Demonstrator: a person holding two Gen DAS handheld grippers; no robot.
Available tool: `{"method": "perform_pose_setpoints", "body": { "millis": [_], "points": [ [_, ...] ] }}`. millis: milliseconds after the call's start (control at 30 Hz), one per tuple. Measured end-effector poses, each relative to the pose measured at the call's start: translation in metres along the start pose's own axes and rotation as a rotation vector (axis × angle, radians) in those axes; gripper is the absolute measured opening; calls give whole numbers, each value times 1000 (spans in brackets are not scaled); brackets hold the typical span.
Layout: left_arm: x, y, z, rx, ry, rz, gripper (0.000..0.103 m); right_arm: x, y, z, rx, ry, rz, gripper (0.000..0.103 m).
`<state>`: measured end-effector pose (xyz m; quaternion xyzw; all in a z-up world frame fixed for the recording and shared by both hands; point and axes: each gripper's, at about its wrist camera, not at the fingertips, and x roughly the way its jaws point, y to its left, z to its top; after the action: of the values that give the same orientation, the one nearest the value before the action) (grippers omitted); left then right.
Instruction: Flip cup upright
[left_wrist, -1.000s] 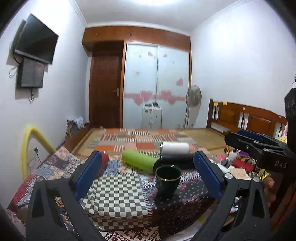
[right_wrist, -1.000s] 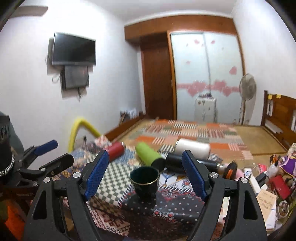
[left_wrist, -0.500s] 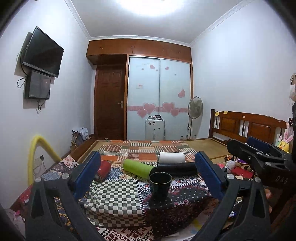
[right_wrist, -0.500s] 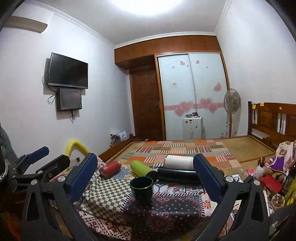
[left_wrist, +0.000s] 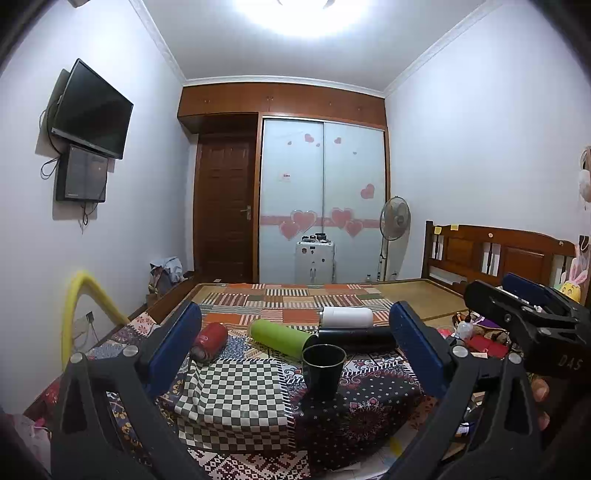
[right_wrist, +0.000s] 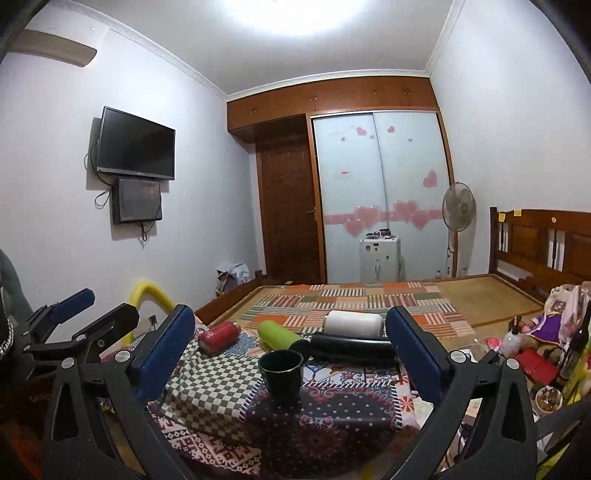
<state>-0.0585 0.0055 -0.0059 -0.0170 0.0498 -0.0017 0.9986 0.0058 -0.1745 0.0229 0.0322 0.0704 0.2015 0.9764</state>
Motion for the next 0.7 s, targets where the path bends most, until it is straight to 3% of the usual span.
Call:
{"method": "perform_pose_setpoints", "body": {
  "millis": [700],
  "points": [
    [6, -2, -2, 5, 13, 0, 103, -1, 4, 0, -9, 12, -2, 103]
  ]
}}
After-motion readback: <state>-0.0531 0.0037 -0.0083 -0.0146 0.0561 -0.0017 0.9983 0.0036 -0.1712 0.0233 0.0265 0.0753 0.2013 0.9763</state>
